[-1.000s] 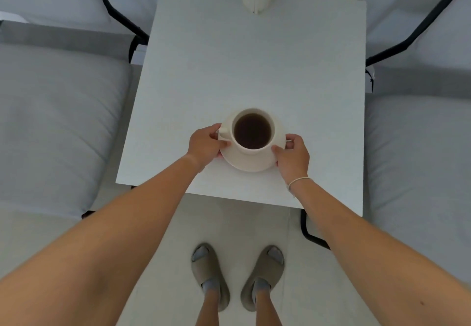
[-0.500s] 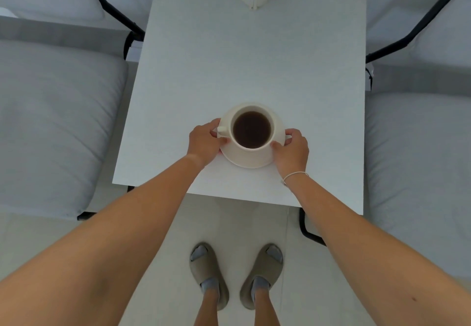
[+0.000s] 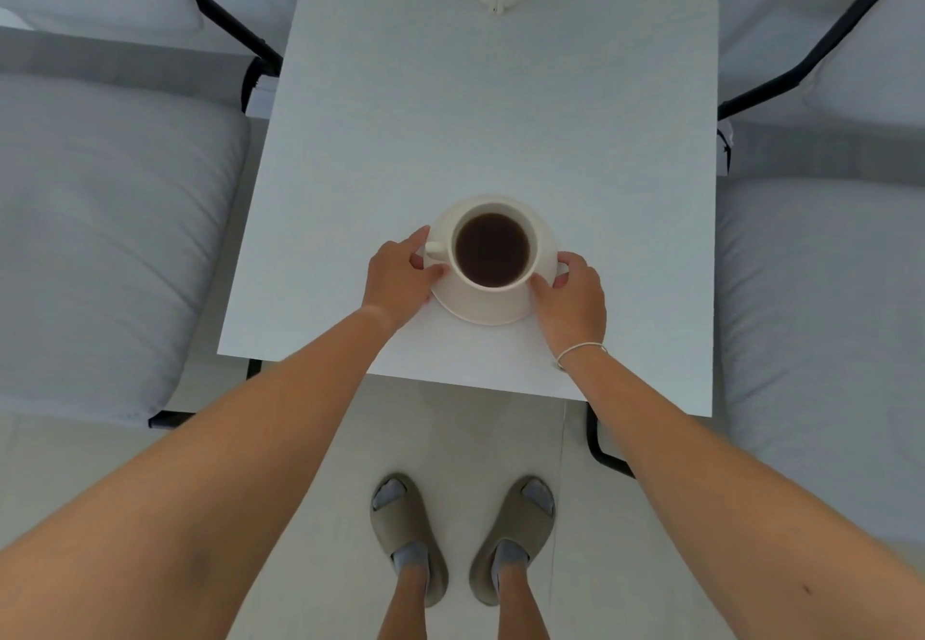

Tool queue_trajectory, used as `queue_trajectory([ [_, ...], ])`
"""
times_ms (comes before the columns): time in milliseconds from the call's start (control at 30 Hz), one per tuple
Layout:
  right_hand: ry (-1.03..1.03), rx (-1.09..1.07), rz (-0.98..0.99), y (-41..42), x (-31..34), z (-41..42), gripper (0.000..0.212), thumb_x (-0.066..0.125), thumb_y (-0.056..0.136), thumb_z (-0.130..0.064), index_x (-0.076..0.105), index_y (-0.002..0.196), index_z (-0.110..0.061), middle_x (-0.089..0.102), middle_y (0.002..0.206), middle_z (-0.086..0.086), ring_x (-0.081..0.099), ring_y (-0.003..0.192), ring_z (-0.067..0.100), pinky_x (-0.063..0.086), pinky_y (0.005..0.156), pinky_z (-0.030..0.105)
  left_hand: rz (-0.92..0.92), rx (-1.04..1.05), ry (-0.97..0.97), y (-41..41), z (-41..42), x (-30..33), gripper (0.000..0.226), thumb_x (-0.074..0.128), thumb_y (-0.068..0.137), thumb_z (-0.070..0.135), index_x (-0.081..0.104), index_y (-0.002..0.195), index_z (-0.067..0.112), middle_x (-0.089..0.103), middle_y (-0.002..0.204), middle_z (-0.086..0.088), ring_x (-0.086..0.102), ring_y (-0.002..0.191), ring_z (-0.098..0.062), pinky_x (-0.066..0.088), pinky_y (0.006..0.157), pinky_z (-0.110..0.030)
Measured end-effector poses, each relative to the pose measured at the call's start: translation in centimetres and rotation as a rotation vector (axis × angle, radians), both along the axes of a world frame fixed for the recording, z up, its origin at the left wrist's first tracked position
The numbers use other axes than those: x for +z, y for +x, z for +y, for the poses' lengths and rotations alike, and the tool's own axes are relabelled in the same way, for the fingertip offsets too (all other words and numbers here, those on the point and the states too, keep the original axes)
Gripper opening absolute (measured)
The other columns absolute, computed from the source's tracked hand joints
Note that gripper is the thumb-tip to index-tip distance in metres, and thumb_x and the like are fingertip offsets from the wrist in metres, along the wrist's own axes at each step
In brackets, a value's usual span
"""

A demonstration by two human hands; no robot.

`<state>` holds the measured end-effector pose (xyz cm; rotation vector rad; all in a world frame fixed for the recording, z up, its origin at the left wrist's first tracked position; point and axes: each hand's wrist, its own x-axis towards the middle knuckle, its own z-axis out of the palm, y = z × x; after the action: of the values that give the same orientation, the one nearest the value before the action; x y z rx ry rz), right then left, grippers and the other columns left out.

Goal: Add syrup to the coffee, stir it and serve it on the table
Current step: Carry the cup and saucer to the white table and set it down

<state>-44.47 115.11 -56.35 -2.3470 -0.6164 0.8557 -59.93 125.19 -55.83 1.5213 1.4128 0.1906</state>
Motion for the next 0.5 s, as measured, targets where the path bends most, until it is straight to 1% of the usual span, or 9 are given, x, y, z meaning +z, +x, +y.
queue_trajectory([
  [33, 0.009, 0.009, -0.003, -0.1, 0.0, -0.3, 0.041, 0.057, 0.09, -0.032, 0.05, 0.128, -0.017, 0.056, 0.119, 0.009, 0.058, 0.098, 0.023, 0.048, 0.082, 0.034, 0.02, -0.012, 0.024, -0.1, -0.2, -0.1, 0.039, 0.059, 0.089, 0.017, 0.057, 0.128, 0.019, 0.054, 0.076, -0.002, 0.058, 0.073, -0.024, 0.055, 0.084, -0.043],
  [100, 0.01, 0.044, -0.034, -0.1, -0.1, -1.1, 0.044, 0.053, 0.093, -0.033, 0.047, 0.133, -0.017, 0.051, 0.124, 0.008, 0.056, 0.102, 0.023, 0.047, 0.086, 0.033, 0.09, -0.046, 0.086, -0.5, -0.5, -0.4, 0.041, 0.055, 0.092, 0.026, 0.053, 0.132, 0.02, 0.056, 0.096, -0.009, 0.06, 0.087, -0.027, 0.052, 0.089, -0.037],
  [167, -0.002, 0.098, -0.104, -0.1, -0.4, -2.1, 0.046, 0.05, 0.094, -0.034, 0.044, 0.137, -0.017, 0.047, 0.129, 0.008, 0.054, 0.112, 0.024, 0.045, 0.092, 0.034, 0.155, -0.068, 0.131, -1.1, -0.9, -0.6, 0.044, 0.049, 0.095, 0.032, 0.048, 0.138, 0.02, 0.052, 0.114, -0.011, 0.055, 0.094, -0.021, 0.044, 0.089, -0.027],
  [200, -0.013, 0.128, -0.148, 0.0, -0.5, -2.7, 0.047, 0.049, 0.094, -0.034, 0.043, 0.138, -0.017, 0.046, 0.131, 0.008, 0.051, 0.116, 0.024, 0.043, 0.096, 0.033, 0.179, -0.069, 0.14, -1.4, -1.1, -0.7, 0.046, 0.046, 0.096, 0.033, 0.045, 0.14, 0.02, 0.05, 0.12, -0.011, 0.053, 0.097, -0.019, 0.041, 0.09, -0.025],
  [300, -0.072, 0.241, -0.293, 0.3, -0.6, -4.5, 0.047, 0.045, 0.096, -0.034, 0.042, 0.14, -0.017, 0.043, 0.138, 0.008, 0.042, 0.124, 0.027, 0.034, 0.104, 0.037, 0.254, -0.116, 0.217, -2.5, -1.9, -0.7, 0.05, 0.044, 0.096, 0.035, 0.042, 0.143, 0.017, 0.046, 0.132, -0.011, 0.05, 0.116, -0.025, 0.04, 0.101, -0.031],
  [333, -0.092, 0.286, -0.333, 0.4, -0.7, -5.2, 0.048, 0.045, 0.096, -0.035, 0.041, 0.14, -0.017, 0.042, 0.142, 0.008, 0.039, 0.127, 0.027, 0.031, 0.107, 0.038, 0.292, -0.166, 0.259, -3.0, -2.3, -0.6, 0.05, 0.044, 0.096, 0.035, 0.042, 0.143, 0.016, 0.045, 0.135, -0.01, 0.046, 0.122, -0.026, 0.038, 0.103, -0.032],
  [400, -0.14, 0.384, -0.377, 0.4, -1.0, -6.5, 0.051, 0.044, 0.096, -0.038, 0.038, 0.143, -0.018, 0.035, 0.151, 0.008, 0.031, 0.137, 0.028, 0.024, 0.113, 0.041, 0.358, -0.282, 0.357, -4.0, -3.2, -0.7, 0.052, 0.046, 0.095, 0.036, 0.043, 0.142, 0.014, 0.043, 0.14, -0.009, 0.042, 0.127, -0.027, 0.035, 0.104, -0.033],
  [467, -0.181, 0.473, -0.41, 0.2, -1.6, -7.9, 0.056, 0.04, 0.095, -0.043, 0.034, 0.146, -0.019, 0.027, 0.156, 0.009, 0.024, 0.144, 0.031, 0.02, 0.117, 0.044, 0.435, -0.42, 0.428, -4.8, -4.1, -1.0, 0.06, 0.044, 0.092, 0.045, 0.039, 0.144, 0.015, 0.036, 0.149, -0.011, 0.037, 0.134, -0.031, 0.032, 0.109, -0.038],
  [500, -0.196, 0.501, -0.426, 0.1, -1.7, -8.5, 0.059, 0.035, 0.094, -0.047, 0.033, 0.146, -0.02, 0.026, 0.157, 0.009, 0.022, 0.145, 0.032, 0.019, 0.117, 0.045, 0.49, -0.493, 0.436, -5.2, -4.6, -1.2, 0.067, 0.038, 0.091, 0.052, 0.033, 0.147, 0.016, 0.028, 0.155, -0.012, 0.03, 0.14, -0.032, 0.027, 0.113, -0.04],
])
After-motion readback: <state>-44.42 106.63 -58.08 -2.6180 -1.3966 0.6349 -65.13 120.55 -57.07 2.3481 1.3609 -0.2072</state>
